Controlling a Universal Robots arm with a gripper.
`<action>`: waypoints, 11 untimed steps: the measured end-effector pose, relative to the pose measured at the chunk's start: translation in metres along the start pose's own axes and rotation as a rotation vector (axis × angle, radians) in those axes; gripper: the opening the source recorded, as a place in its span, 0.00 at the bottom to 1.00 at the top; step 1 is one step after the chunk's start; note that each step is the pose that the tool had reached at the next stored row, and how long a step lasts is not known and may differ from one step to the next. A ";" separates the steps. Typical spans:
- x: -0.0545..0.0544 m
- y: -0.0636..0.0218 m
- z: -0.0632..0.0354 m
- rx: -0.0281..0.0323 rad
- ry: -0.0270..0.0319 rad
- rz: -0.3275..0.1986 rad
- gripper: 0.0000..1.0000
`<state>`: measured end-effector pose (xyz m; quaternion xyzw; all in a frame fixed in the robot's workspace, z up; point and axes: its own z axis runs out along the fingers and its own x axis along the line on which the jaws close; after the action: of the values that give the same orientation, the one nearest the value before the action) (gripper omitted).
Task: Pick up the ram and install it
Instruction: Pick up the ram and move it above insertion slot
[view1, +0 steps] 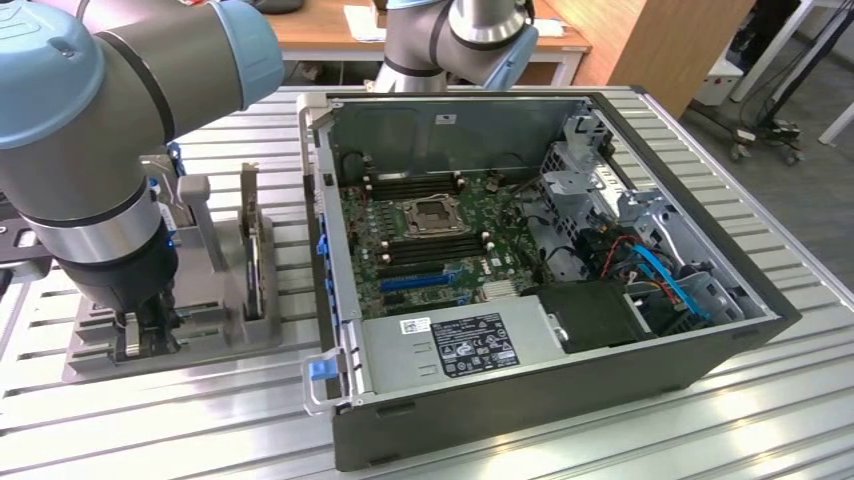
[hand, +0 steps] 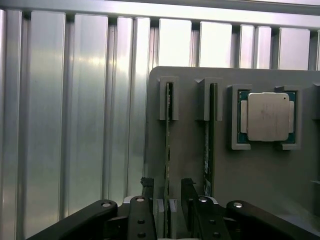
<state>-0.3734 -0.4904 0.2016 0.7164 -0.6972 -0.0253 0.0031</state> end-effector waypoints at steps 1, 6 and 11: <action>0.000 0.0000 0.0000 0.0000 0.0000 0.000 0.35; 0.000 0.0000 0.0000 -0.0001 0.0000 0.000 0.33; 0.000 0.0000 -0.0001 -0.0001 0.0000 0.000 0.26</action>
<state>-0.3734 -0.4903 0.2017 0.7164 -0.6972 -0.0253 0.0032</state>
